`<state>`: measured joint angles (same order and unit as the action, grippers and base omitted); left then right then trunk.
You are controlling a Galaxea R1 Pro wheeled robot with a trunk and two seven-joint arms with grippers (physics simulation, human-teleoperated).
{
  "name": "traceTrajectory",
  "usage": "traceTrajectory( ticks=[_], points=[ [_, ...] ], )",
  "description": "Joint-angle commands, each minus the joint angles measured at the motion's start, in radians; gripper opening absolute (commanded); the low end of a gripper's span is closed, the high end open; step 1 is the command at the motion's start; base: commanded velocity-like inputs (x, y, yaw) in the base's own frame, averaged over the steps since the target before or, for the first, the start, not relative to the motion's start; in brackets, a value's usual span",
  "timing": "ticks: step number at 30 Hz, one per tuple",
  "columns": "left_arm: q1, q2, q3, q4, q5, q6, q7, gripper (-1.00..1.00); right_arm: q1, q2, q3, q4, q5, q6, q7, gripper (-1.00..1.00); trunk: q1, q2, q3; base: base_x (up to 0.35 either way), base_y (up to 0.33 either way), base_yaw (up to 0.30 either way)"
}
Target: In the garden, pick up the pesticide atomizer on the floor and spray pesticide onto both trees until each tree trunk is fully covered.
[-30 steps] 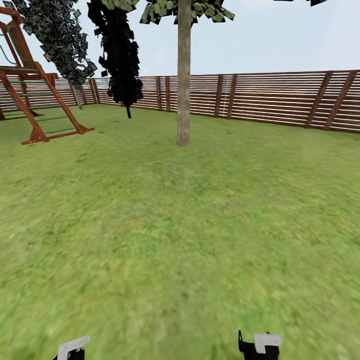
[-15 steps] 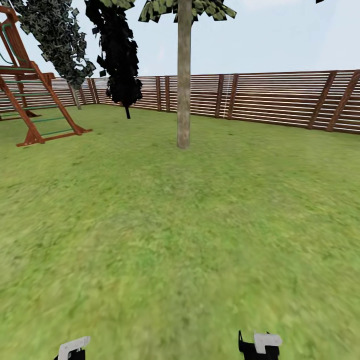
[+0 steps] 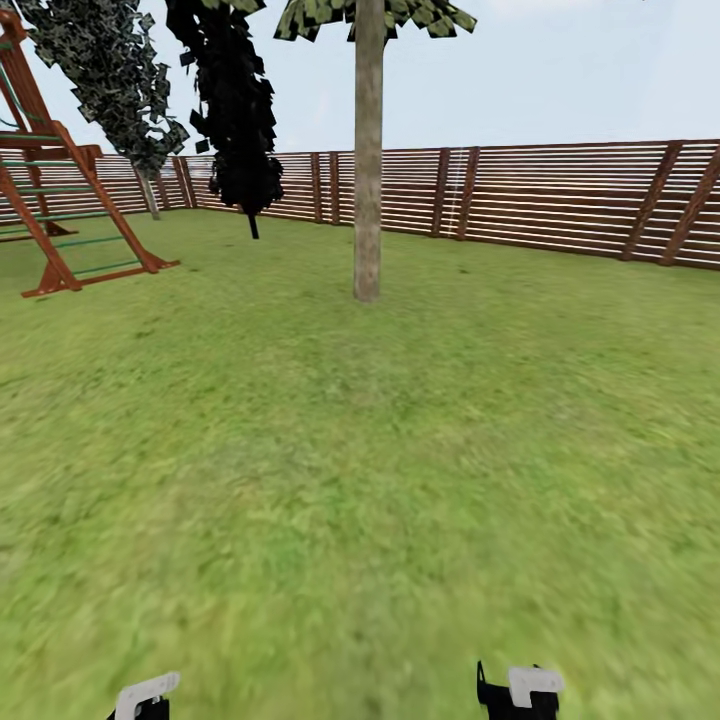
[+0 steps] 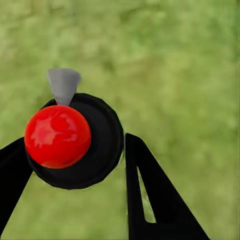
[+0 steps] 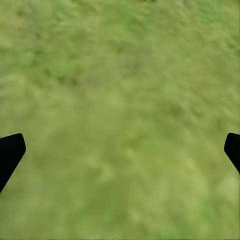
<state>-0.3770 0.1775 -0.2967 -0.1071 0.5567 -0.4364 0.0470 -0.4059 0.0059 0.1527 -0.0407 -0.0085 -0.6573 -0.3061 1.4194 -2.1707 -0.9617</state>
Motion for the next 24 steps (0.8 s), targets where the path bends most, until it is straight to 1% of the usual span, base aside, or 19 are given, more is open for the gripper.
traceTrajectory(
  ticks=[1, 24],
  points=[
    [0.0, 0.001, -0.009, 0.0, 0.003, -0.002, 0.004, -1.0, -0.001, 0.0, 0.008, 0.001, -0.001, -0.001, -0.008, 1.0, 0.0, 0.0, -0.001, 0.345, 0.0, 0.0],
    [0.0, -0.001, -0.009, 0.0, 0.003, -0.002, 0.005, -1.0, -0.001, 0.0, 0.008, 0.001, -0.001, -0.001, -0.008, 1.0, 0.0, 0.0, -0.001, 0.345, 0.0, 0.0]
  ],
)
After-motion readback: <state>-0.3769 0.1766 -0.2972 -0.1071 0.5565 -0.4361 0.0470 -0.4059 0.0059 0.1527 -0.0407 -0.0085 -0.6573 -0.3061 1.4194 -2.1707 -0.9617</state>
